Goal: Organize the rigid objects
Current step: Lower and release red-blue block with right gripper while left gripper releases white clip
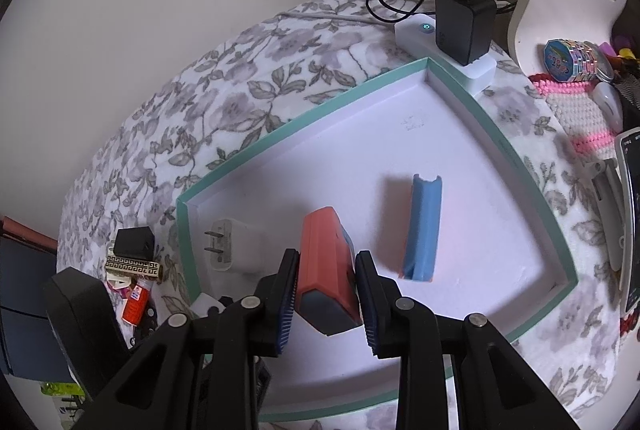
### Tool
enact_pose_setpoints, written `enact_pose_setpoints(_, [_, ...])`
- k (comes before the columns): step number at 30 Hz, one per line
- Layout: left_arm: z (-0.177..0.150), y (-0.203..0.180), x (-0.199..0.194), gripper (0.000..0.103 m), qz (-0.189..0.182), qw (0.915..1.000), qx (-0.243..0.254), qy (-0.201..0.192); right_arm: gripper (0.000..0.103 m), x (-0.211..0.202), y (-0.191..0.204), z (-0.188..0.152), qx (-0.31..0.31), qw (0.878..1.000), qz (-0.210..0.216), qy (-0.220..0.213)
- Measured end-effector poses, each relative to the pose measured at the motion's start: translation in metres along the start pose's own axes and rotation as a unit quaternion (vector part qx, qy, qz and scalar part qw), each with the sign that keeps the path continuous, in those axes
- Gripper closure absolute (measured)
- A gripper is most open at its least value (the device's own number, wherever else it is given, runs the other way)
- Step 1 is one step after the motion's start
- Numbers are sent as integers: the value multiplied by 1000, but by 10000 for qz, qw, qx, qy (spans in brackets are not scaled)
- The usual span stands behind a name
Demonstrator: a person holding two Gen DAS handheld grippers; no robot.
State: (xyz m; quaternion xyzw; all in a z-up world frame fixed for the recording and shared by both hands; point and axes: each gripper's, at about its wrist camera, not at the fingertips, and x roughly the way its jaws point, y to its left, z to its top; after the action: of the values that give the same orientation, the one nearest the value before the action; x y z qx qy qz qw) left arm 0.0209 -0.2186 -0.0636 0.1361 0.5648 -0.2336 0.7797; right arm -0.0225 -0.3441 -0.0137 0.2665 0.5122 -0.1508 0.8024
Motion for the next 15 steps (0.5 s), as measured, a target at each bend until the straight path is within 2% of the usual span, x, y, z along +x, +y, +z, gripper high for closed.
enact_pose_setpoints(10, [1, -1, -3, 76, 10, 10000, 9, 18, 71, -6, 3, 1, -56, 9999, 30, -81])
enact_pose_setpoints(15, [2, 4, -9, 66, -63, 9999, -123, -4, 67, -15, 6, 2, -107, 9997, 20, -221])
